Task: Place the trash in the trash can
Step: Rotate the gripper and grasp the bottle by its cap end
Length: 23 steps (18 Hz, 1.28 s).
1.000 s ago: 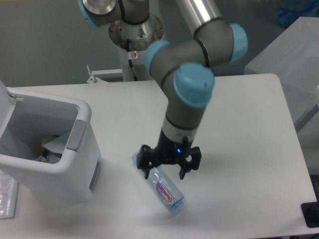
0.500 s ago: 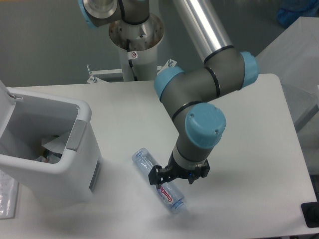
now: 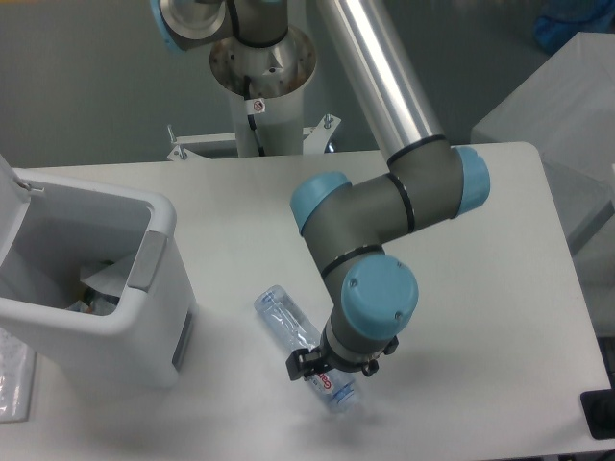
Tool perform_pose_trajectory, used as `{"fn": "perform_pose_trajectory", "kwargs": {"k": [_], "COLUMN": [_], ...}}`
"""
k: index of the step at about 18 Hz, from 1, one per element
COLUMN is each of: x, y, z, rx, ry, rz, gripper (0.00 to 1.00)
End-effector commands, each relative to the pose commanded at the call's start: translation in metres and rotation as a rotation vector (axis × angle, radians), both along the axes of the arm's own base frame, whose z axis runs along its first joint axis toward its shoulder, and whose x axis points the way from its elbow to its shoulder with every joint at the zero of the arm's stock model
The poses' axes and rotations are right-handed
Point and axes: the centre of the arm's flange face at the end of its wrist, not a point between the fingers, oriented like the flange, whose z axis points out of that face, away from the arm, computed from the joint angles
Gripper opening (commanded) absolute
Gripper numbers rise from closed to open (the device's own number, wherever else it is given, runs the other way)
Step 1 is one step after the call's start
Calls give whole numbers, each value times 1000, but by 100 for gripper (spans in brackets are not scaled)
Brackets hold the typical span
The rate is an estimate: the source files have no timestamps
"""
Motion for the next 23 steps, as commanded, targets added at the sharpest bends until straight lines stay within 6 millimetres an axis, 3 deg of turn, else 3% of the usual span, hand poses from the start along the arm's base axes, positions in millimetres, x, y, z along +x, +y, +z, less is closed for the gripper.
{"fn": "perform_pose_trajectory", "kwargs": {"k": [6, 11, 20, 21, 23], "x": [-1, -8, 7, 7, 8], "y": [7, 12, 21, 22, 22], "z": [-25, -34, -66, -66, -64], "rx": [-47, -72, -128, -132, -131], "ry": [12, 36, 33, 35, 36], "rz": [18, 45, 18, 16, 14], "gripper": [100, 100, 100, 99, 84]}}
